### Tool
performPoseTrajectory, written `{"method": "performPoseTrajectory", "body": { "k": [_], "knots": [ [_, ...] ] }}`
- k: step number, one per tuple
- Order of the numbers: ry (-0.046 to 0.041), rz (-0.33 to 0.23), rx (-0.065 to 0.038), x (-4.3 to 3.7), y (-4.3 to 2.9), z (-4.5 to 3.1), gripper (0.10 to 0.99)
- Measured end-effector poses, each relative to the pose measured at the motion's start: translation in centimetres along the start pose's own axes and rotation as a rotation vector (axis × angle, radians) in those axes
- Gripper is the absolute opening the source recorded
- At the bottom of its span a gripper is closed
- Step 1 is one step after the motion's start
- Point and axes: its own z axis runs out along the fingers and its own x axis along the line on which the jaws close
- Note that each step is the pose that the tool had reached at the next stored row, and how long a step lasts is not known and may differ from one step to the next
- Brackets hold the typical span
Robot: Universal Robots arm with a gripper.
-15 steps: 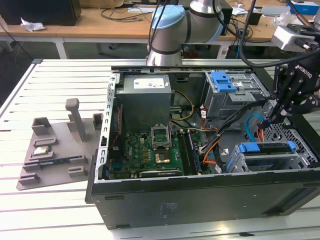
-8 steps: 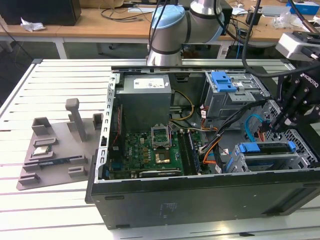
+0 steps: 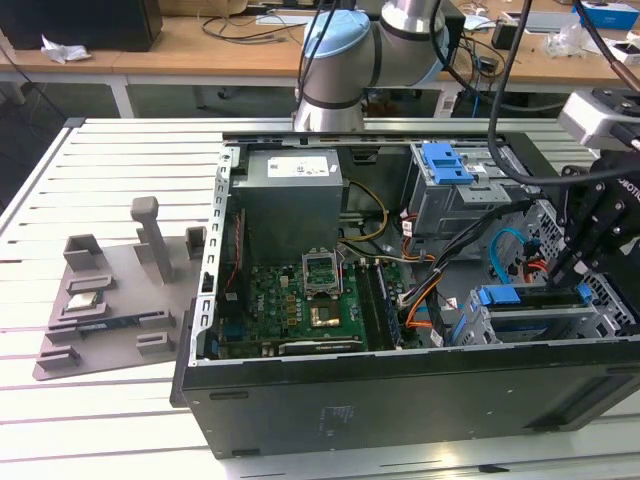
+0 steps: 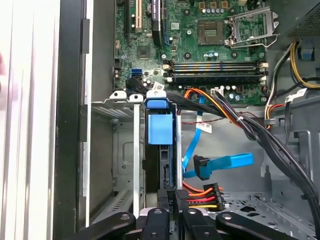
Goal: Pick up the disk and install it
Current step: 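Insert the first disk wire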
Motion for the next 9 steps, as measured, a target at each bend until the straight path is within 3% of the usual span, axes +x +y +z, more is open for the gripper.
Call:
{"method": "performPoseTrajectory", "body": {
  "k": [9],
  "knots": [
    [0.0000,0.000,0.000,0.09,0.10,0.69,0.169]
  ]
}}
